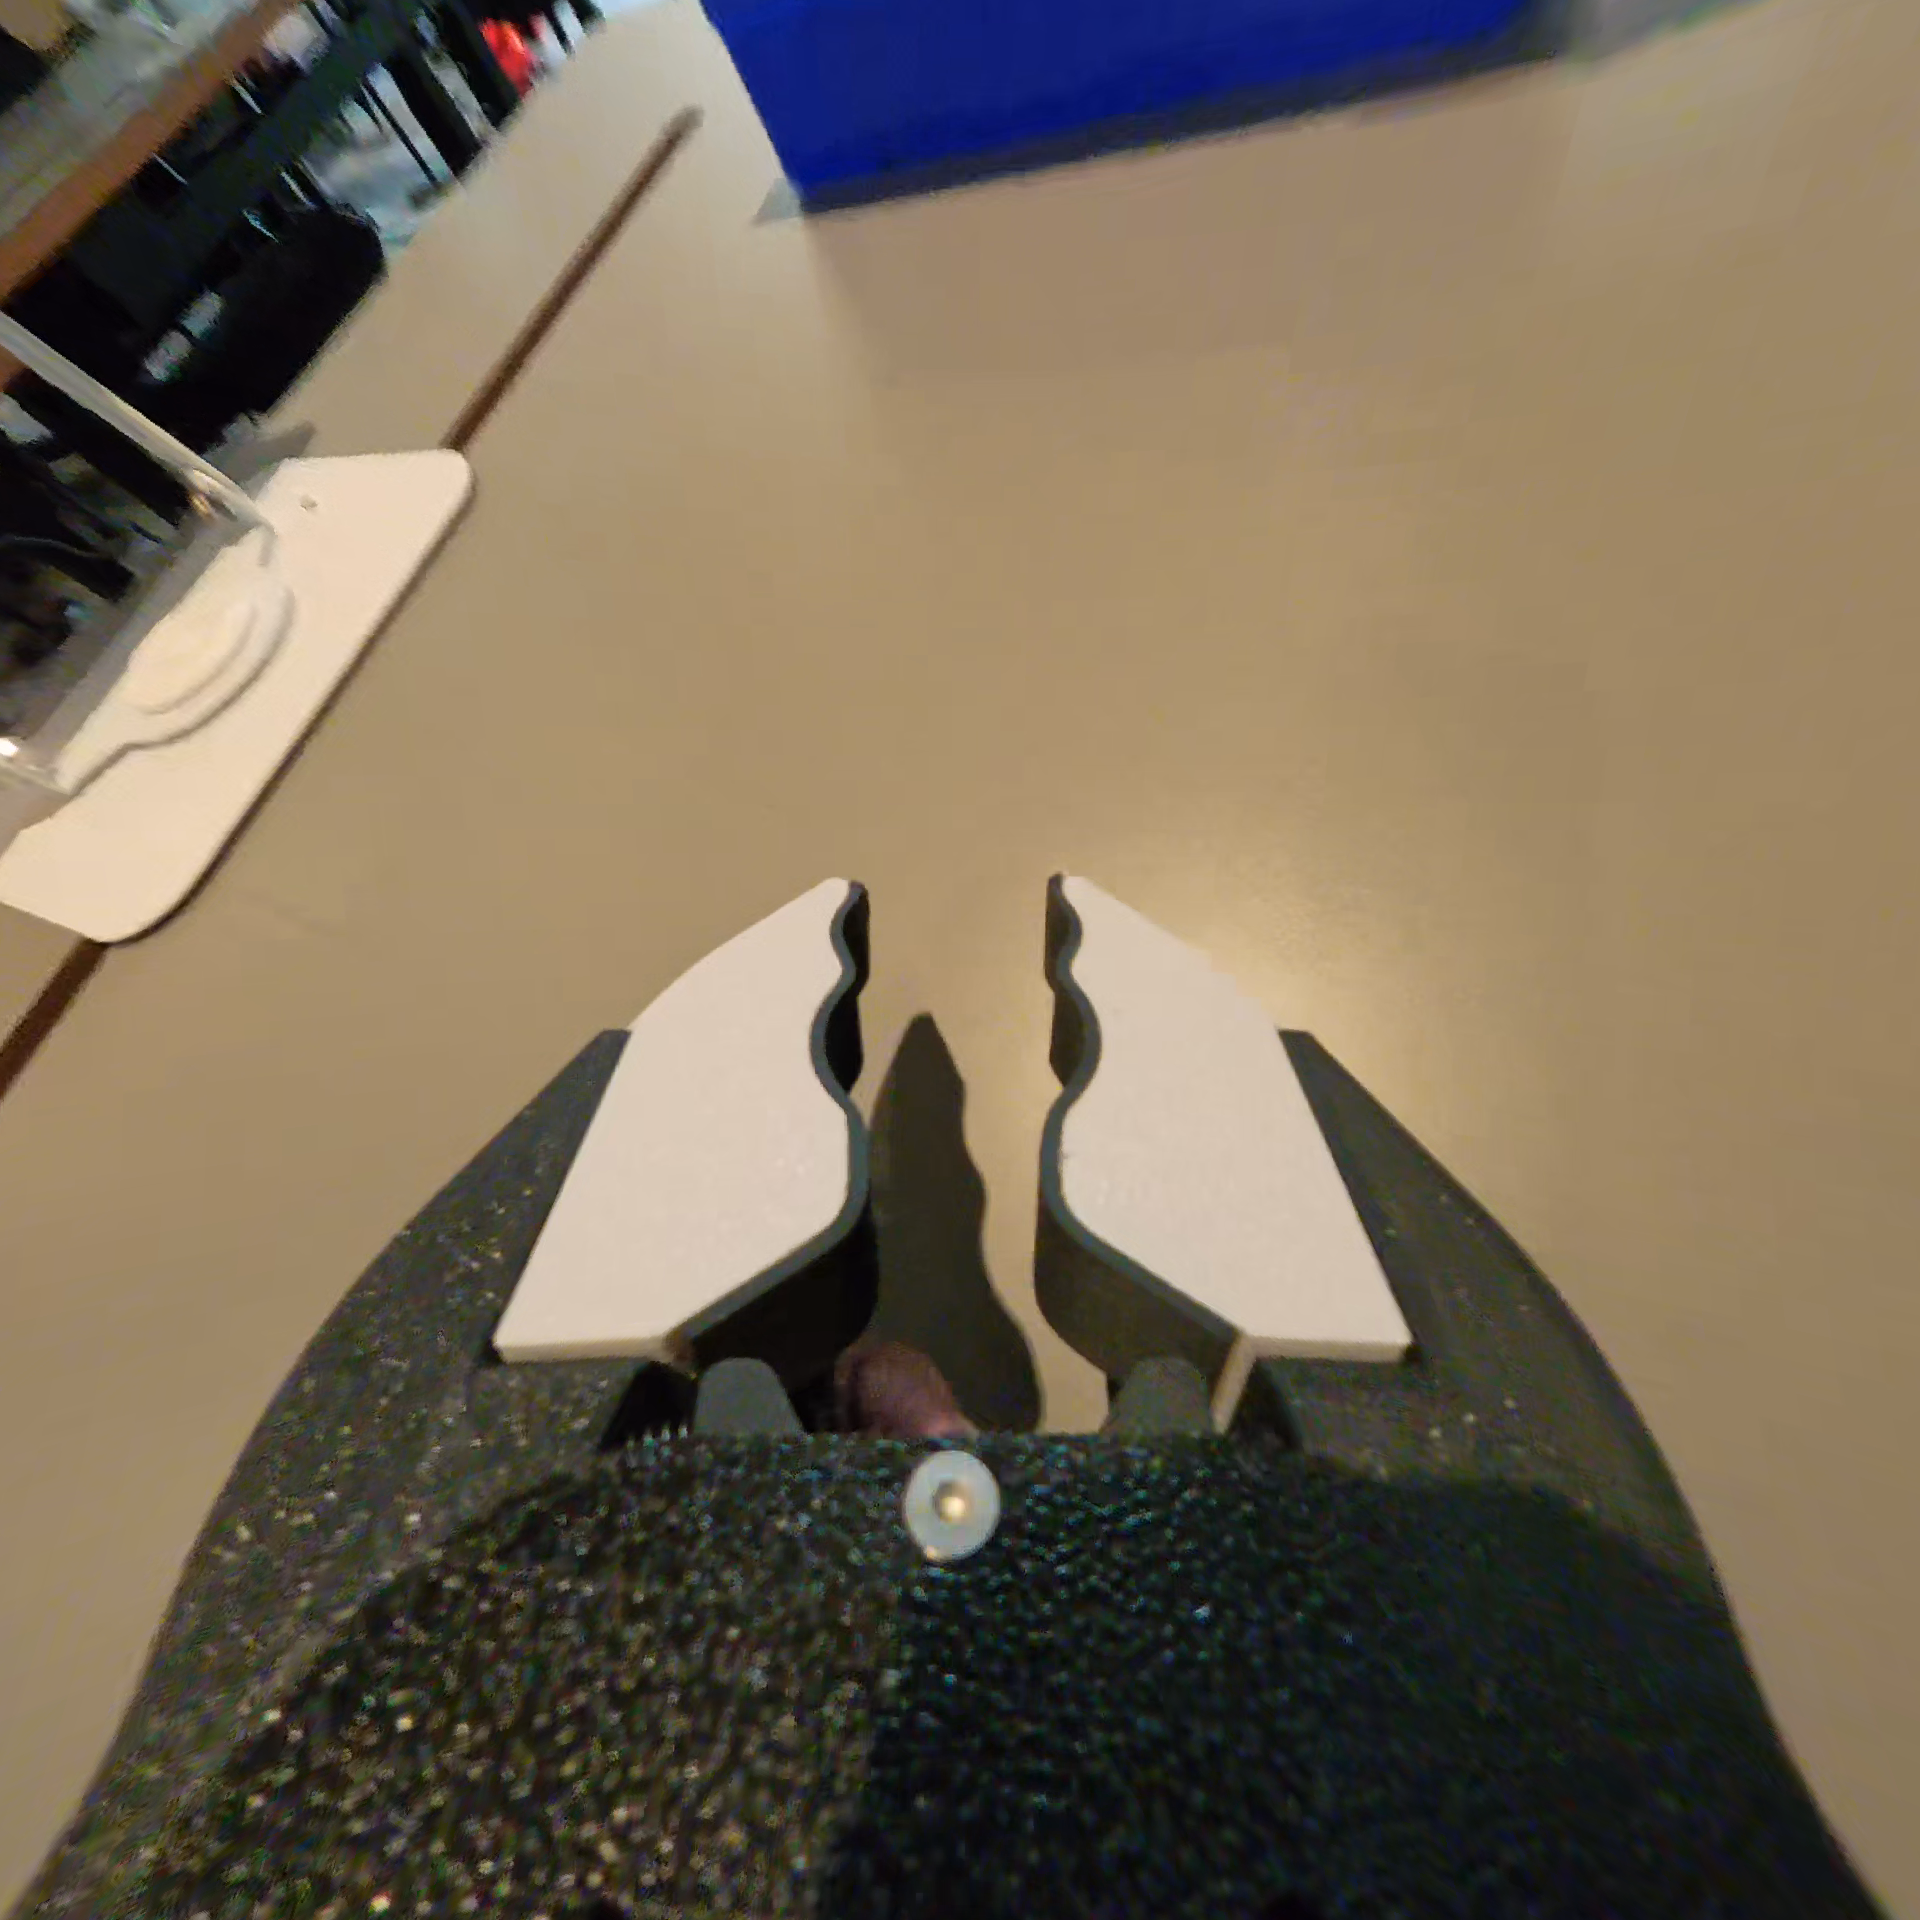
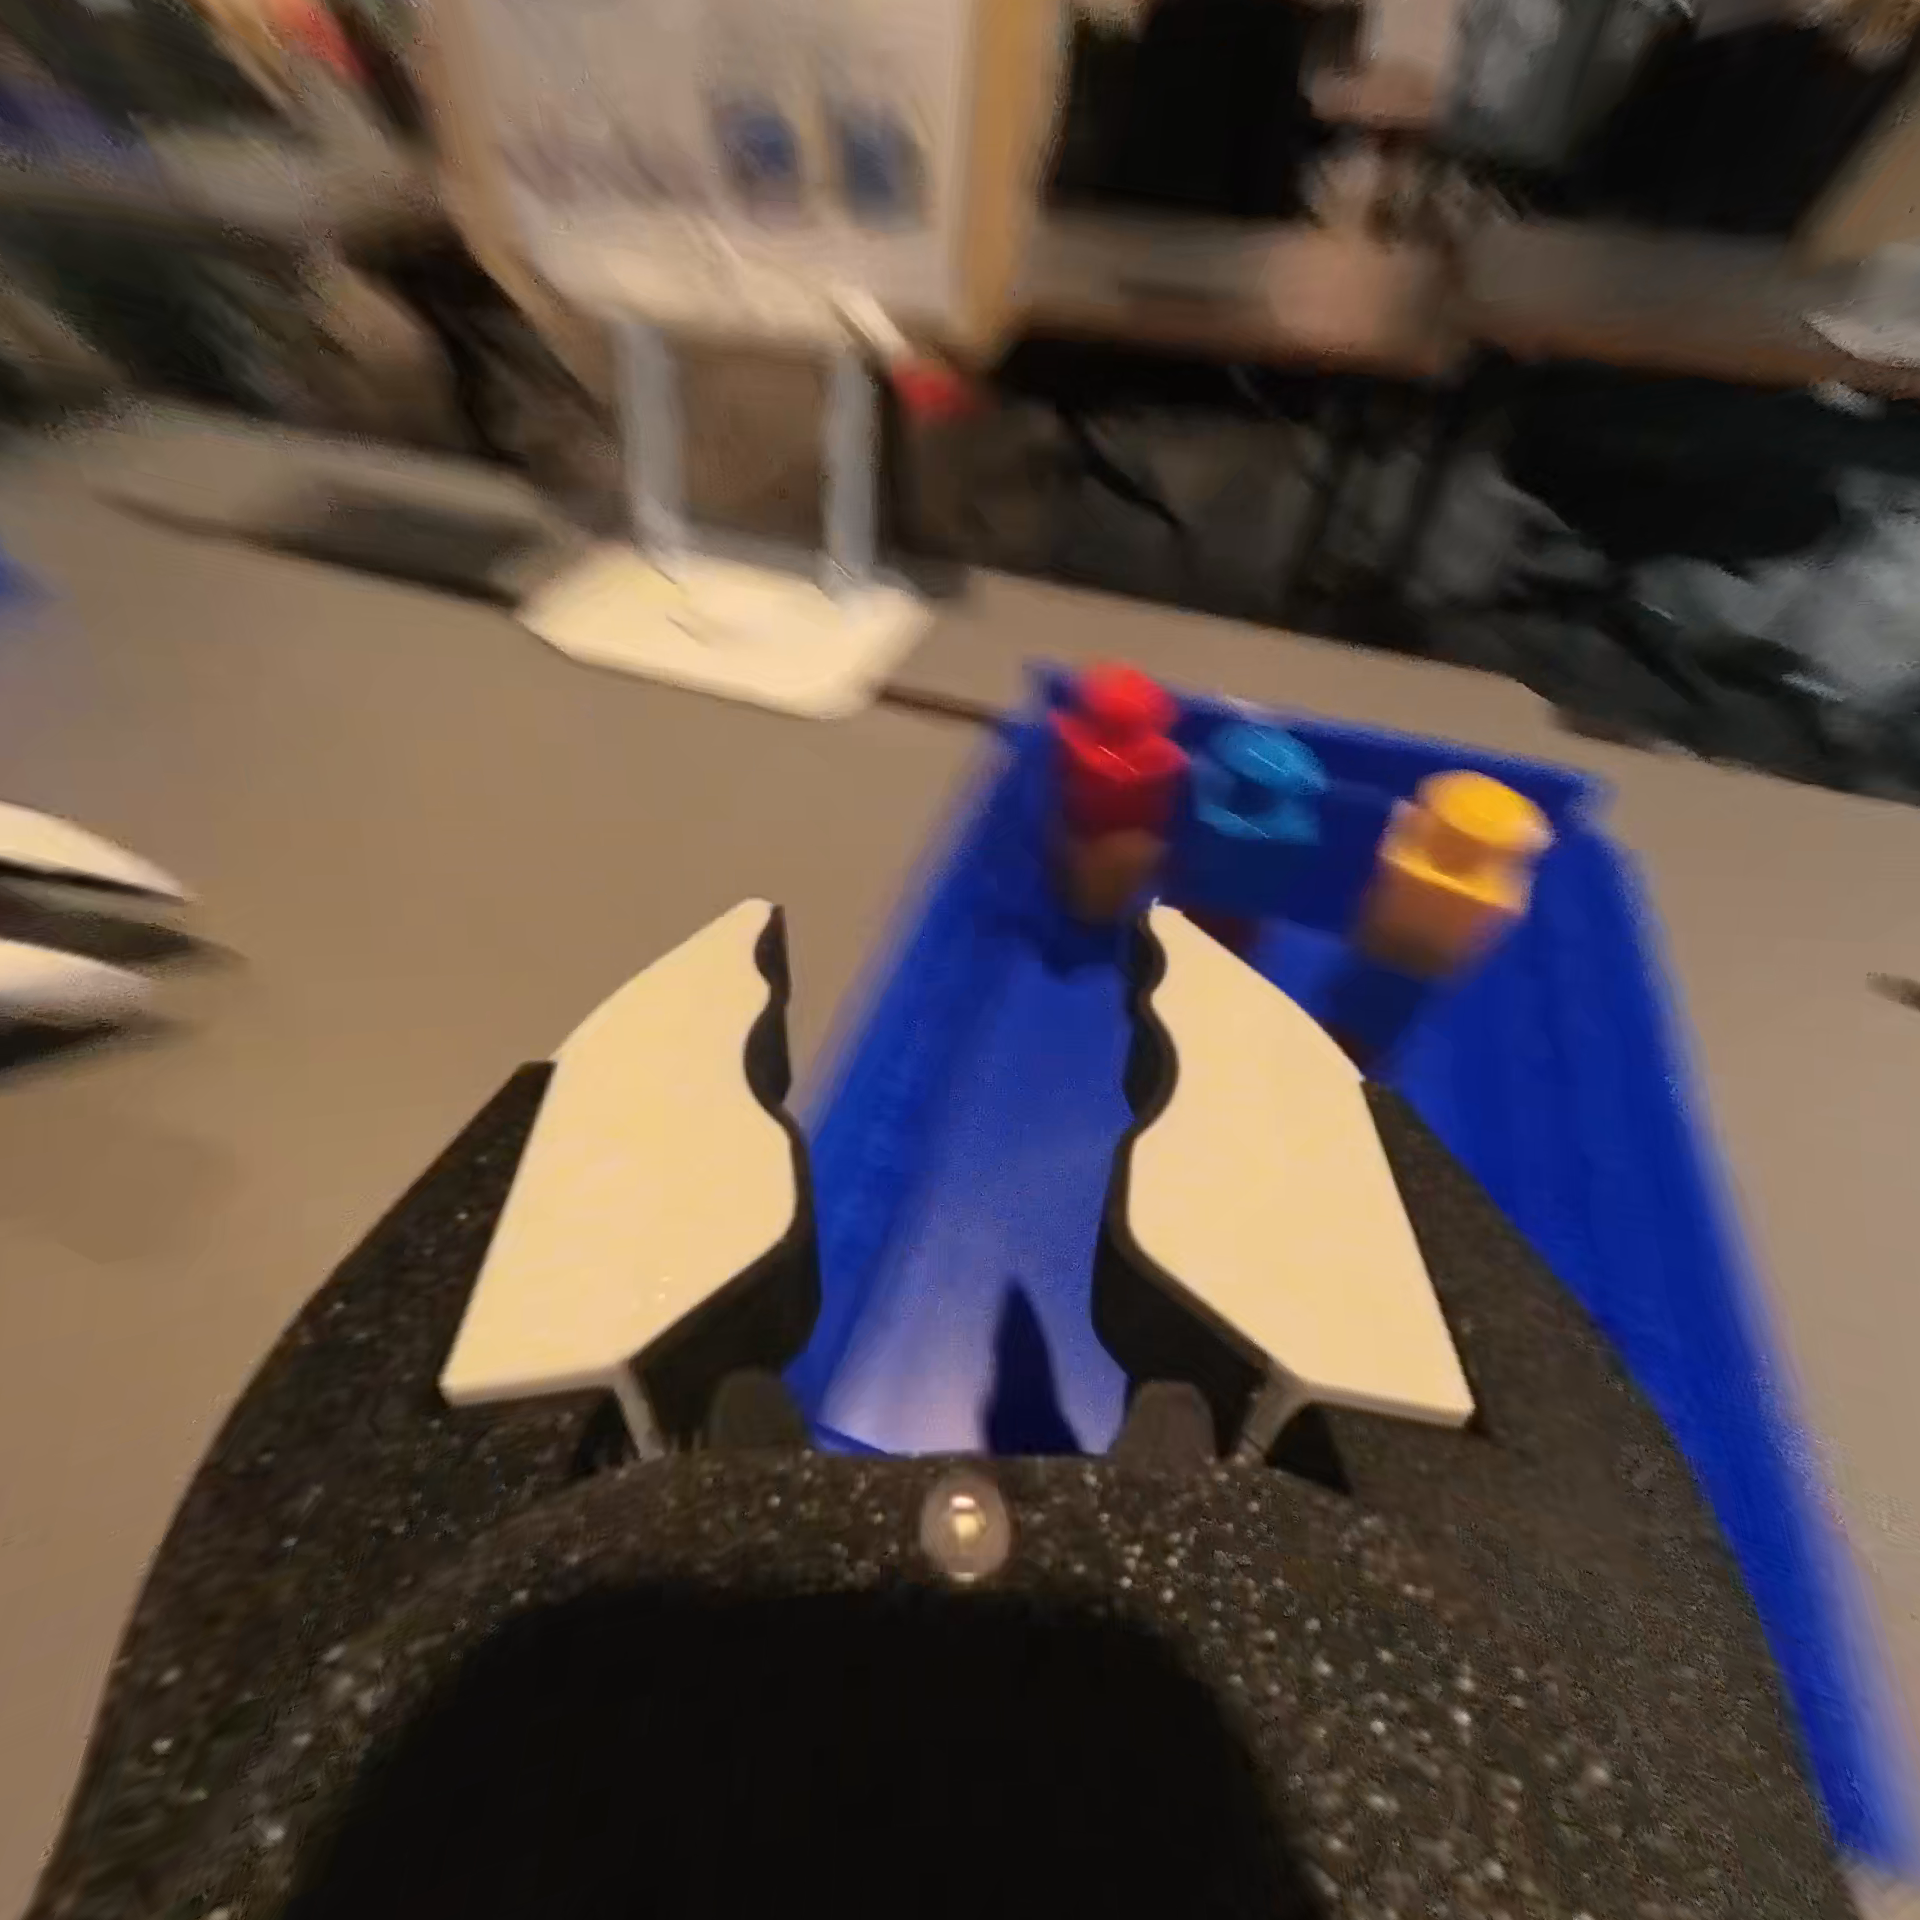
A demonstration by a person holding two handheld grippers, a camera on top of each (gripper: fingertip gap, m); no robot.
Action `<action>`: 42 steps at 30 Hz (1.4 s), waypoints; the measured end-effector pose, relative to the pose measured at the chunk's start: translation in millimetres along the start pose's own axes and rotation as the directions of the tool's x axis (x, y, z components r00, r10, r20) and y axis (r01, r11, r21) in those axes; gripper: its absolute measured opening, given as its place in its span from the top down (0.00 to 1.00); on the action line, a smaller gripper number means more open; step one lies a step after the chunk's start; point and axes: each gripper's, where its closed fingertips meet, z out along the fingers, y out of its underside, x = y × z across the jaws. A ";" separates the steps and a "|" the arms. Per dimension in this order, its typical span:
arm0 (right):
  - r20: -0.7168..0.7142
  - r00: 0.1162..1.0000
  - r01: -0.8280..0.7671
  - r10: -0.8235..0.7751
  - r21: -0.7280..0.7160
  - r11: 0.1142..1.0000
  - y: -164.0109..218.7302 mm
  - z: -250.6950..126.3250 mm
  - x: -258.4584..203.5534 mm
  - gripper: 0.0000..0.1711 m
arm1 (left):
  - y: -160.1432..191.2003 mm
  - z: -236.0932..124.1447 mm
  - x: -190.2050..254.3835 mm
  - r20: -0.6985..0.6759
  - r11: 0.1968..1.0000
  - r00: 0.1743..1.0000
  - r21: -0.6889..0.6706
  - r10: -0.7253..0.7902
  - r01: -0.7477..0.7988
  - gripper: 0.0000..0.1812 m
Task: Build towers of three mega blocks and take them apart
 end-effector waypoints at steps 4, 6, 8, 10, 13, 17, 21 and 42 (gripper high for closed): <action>0.457 0.883 -0.328 0.110 0.430 0.841 -65.6 -31.6 -123.9 0.55 | -76.1 -21.3 32.3 -0.097 0.919 0.989 0.367 -0.114 0.142 0.80; 0.611 0.790 -0.477 0.055 0.556 0.681 -80.2 -50.4 -175.1 0.51 | -124.3 -44.3 57.7 -0.203 0.781 0.965 0.571 -0.163 0.252 0.78; 0.715 0.699 -0.613 0.020 0.584 0.532 -81.6 -60.8 -214.9 0.51 | -162.7 -72.8 78.1 -0.282 0.592 0.941 0.733 -0.186 0.336 0.77; 0.803 0.596 -0.733 0.021 0.533 0.424 -78.1 -61.4 -242.7 0.48 | -183.8 -99.2 92.0 -0.318 0.402 0.928 0.837 -0.195 0.372 0.77; 0.877 0.480 -0.838 0.010 0.455 0.303 -73.9 -61.3 -266.0 0.45 | -187.6 -118.3 108.0 -0.298 0.264 0.930 0.900 -0.214 0.348 0.77; 0.878 0.478 -0.825 -0.027 0.460 0.328 -71.2 -59.6 -290.3 0.44 | -182.9 -129.0 122.5 -0.182 0.254 0.954 0.936 -0.238 0.242 0.77; 0.893 0.443 -0.807 -0.077 0.434 0.401 -74.6 -64.7 -309.1 0.47 | -182.2 -136.5 126.5 -0.156 0.242 0.946 0.943 -0.285 0.228 0.76; 0.935 0.298 -0.844 0.193 0.164 0.511 -53.2 -32.9 -297.6 0.54 | -186.4 -111.8 174.7 -0.138 0.403 0.953 0.882 -0.271 0.243 0.69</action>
